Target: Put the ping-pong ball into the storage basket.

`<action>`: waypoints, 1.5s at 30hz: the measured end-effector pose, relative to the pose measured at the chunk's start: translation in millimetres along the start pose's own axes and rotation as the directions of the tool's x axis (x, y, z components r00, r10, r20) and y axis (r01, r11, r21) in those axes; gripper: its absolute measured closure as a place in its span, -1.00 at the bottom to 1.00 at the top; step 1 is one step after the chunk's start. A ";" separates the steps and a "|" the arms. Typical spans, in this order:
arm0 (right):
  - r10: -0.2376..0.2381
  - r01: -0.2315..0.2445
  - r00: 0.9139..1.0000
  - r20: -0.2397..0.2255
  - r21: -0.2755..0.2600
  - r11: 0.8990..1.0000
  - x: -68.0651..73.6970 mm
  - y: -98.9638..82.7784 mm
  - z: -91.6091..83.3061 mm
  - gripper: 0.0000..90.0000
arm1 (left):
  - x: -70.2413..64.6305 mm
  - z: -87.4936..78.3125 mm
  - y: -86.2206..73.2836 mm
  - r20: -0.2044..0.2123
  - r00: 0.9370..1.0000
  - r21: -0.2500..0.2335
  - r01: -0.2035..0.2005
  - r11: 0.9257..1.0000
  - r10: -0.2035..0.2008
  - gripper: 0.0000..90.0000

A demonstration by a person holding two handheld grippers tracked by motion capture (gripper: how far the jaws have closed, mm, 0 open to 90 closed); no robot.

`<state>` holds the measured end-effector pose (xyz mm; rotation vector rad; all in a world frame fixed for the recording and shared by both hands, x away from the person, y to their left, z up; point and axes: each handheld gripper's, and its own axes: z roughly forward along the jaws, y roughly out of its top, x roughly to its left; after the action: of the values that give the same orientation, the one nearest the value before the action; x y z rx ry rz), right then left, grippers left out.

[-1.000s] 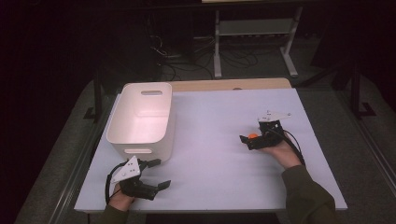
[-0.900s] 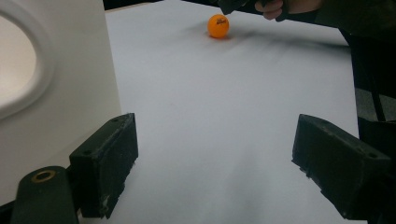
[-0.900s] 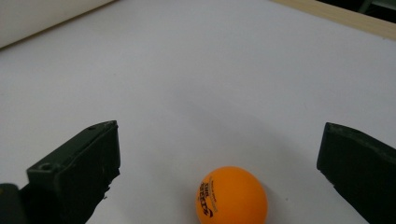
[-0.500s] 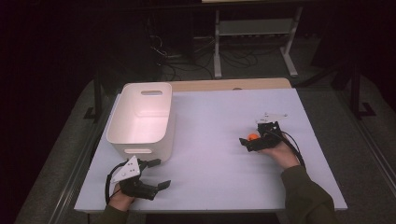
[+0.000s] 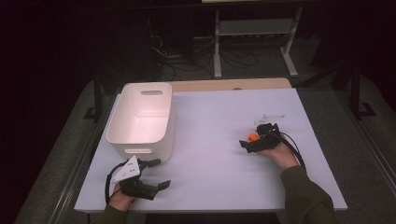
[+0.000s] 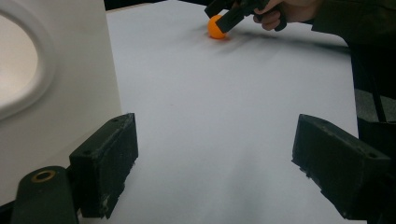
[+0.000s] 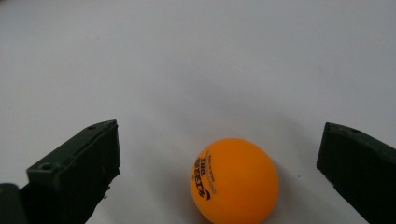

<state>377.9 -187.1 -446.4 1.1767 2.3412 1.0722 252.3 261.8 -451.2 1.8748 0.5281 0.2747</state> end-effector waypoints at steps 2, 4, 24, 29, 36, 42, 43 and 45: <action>-0.003 0.003 1.000 0.000 0.006 1.000 -0.4 -0.6 0.7 -1.00 | 0.0 0.0 0.0 0.000 1.000 0.000 -0.001 1.000 0.001 -0.69; 0.003 -0.003 1.000 0.000 0.008 1.000 -0.5 -1.6 1.3 -1.00 | -0.1 0.0 0.0 0.000 1.000 -0.001 -0.001 1.000 0.001 -0.69; 0.004 -0.004 1.000 0.008 0.033 0.999 -4.4 -7.9 2.1 -0.81 | -0.5 0.1 0.0 -0.001 1.000 0.000 -0.005 1.000 0.005 -0.69; 0.009 -0.009 1.000 0.002 0.028 1.000 -4.6 -7.9 0.5 -0.71 | -0.6 0.2 0.0 -0.001 1.000 0.000 -0.004 1.000 0.004 -0.69; 0.007 -0.007 1.000 0.001 0.020 1.000 -4.7 -7.5 -2.2 -0.57 | -1.0 0.3 0.0 -0.002 1.000 0.000 -0.006 1.000 0.006 -0.69; 0.014 -0.013 1.000 -0.015 0.022 1.000 -5.0 -7.3 -3.8 -0.39 | -0.9 0.2 0.0 -0.002 1.000 -0.001 -0.005 1.000 0.005 -0.69; 0.015 -0.014 1.000 -0.015 0.023 1.000 -5.0 -7.3 -3.9 -0.37 | -0.8 0.2 0.0 -0.002 1.000 0.000 -0.006 1.000 0.006 -0.69; 0.013 -0.012 1.000 -0.020 0.026 1.000 -5.4 -7.6 -3.6 -0.31 | -0.8 0.1 0.0 -0.002 1.000 0.000 -0.006 1.000 0.006 -0.69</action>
<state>375.0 -196.0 -449.9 1.1969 2.3723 1.0659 251.6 261.3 -451.3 1.8761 0.5243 0.2805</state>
